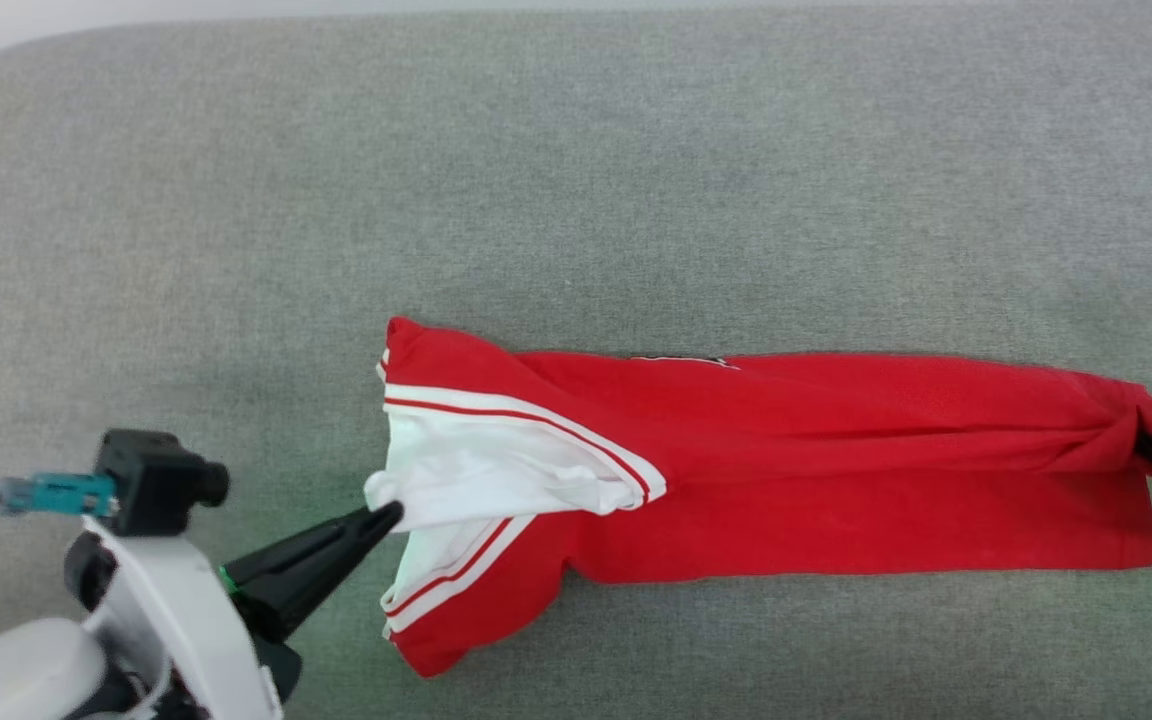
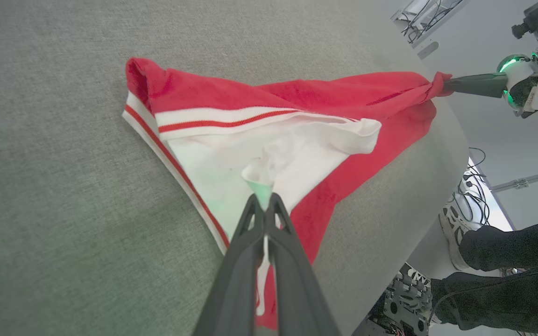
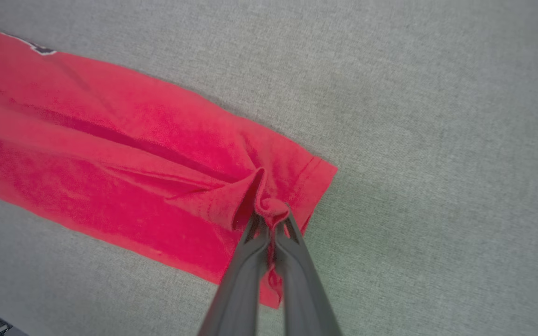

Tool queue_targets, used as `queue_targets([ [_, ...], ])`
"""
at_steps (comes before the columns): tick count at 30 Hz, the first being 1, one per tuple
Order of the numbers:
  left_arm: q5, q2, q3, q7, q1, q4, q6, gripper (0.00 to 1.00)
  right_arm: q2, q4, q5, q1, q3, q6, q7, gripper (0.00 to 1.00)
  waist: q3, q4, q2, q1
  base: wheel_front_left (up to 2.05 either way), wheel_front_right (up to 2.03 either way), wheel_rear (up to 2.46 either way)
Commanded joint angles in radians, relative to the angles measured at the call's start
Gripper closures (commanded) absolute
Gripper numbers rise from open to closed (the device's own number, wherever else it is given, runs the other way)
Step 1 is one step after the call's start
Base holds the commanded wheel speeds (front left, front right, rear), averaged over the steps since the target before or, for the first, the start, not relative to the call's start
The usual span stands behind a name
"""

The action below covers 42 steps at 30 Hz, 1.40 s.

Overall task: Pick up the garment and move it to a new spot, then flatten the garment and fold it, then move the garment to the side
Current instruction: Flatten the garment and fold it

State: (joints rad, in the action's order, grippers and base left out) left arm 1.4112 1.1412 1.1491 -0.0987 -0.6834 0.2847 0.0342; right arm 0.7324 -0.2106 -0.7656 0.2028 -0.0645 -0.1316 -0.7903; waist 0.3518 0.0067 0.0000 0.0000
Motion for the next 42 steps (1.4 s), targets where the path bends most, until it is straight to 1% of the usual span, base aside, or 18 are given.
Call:
queue_targets([
  [1,-0.019,-0.021,0.004,-0.007,0.01,-0.013,-0.01,1.0,-0.01,-0.006,0.008,-0.017,0.017,0.002,-0.002,1.0,0.007,0.007,0.0,0.0,0.0,0.0,0.0],
  [6,-0.05,-0.087,0.021,-0.004,-0.004,-0.077,-0.017,1.0,-0.04,-0.001,0.036,-0.032,0.042,0.002,-0.001,1.0,0.024,0.014,0.0,0.0,0.0,0.0,0.0],
  [9,-0.063,-0.126,0.033,0.005,-0.01,-0.118,-0.007,1.0,-0.051,0.018,0.051,-0.032,0.039,0.002,0.001,1.0,0.031,0.017,0.0,0.0,0.0,0.0,0.0],
  [15,-0.082,-0.17,0.054,0.026,-0.016,-0.196,0.007,1.0,-0.065,0.041,0.065,-0.018,0.007,0.002,0.01,1.0,0.037,0.018,0.0,0.0,0.0,0.0,0.0],
  [16,-0.084,-0.173,0.055,0.024,-0.015,-0.203,0.01,0.87,-0.065,0.042,0.068,-0.016,0.004,0.002,0.013,0.96,0.035,0.018,0.0,0.0,0.0,0.0,0.0],
  [17,-0.085,-0.176,0.05,0.013,-0.016,-0.208,0.01,0.55,-0.068,0.039,0.071,-0.01,0.003,0.002,0.022,0.53,0.034,0.018,0.0,0.0,0.0,0.0,0.0],
  [18,-0.079,-0.179,0.041,-0.001,-0.015,-0.209,0.011,0.21,-0.074,0.037,0.075,-0.002,0.009,0.002,0.035,0.01,0.032,0.018,0.0,0.0,0.0,0.0,0.0],
  [19,-0.072,-0.181,0.037,-0.011,-0.012,-0.208,0.016,0.06,-0.081,0.037,0.073,0.002,0.015,0.002,0.047,0.0,0.028,0.019,0.0,0.0,0.0,0.0,0.0],
  [20,-0.066,-0.181,0.029,-0.026,-0.009,-0.205,0.02,0.0,-0.09,0.039,0.061,0.001,0.018,0.002,0.052,0.0,0.023,0.019,0.0,0.0,0.0,0.0,0.0],
  [24,-0.049,-0.172,-0.012,-0.091,-0.001,-0.187,0.016,0.0,-0.101,0.043,0.042,0.019,0.046,0.002,0.075,0.0,-0.002,0.022,0.0,0.0,0.0,0.0,0.0],
  [26,-0.036,-0.173,-0.041,-0.12,0.005,-0.185,0.002,0.0,-0.102,0.05,0.046,0.024,0.059,0.002,0.088,0.0,-0.017,0.026,0.0,0.0,0.0,0.0,0.0],
  [28,-0.046,-0.178,-0.069,-0.142,0.011,-0.199,-0.029,0.0,-0.113,0.063,0.041,0.033,0.072,0.002,0.101,0.0,-0.031,0.03,0.0,0.0,0.0,0.0,0.0],
  [30,-0.061,-0.195,-0.097,-0.156,0.026,-0.229,-0.074,0.0,-0.128,0.082,0.042,0.041,0.087,0.001,0.113,0.0,-0.043,0.034,0.0,0.0,0.0,0.0,0.0],
  [32,-0.084,-0.222,-0.133,-0.164,0.042,-0.264,-0.119,0.0,-0.139,0.102,0.045,0.045,0.092,0.001,0.114,0.0,-0.051,0.037,0.0,0.0,0.0,0.0,0.0],
  [35,-0.115,-0.285,-0.226,-0.165,0.094,-0.315,-0.149,0.0,-0.152,0.13,0.048,0.039,0.097,0.001,0.122,0.0,-0.058,0.042,0.0,0.0,0.0,0.0,0.0],
  [39,-0.213,-0.372,-0.372,-0.164,0.198,-0.385,-0.14,0.0,-0.167,0.155,0.047,0.022,0.114,0.002,0.128,0.0,-0.065,0.044,0.0,0.0,0.0,0.0,0.0],
  [40,-0.213,-0.372,-0.372,-0.164,0.198,-0.385,-0.14,0.0,-0.167,0.155,0.047,0.022,0.114,0.002,0.128,0.0,-0.065,0.044,0.0,0.0,0.0,0.0,0.0],
  [42,-0.309,-0.422,-0.481,-0.165,0.257,-0.424,-0.127,0.0,-0.167,0.171,0.04,0.009,0.131,0.002,0.114,0.0,-0.072,0.046,0.0,0.0,0.0,0.0,0.0],
])
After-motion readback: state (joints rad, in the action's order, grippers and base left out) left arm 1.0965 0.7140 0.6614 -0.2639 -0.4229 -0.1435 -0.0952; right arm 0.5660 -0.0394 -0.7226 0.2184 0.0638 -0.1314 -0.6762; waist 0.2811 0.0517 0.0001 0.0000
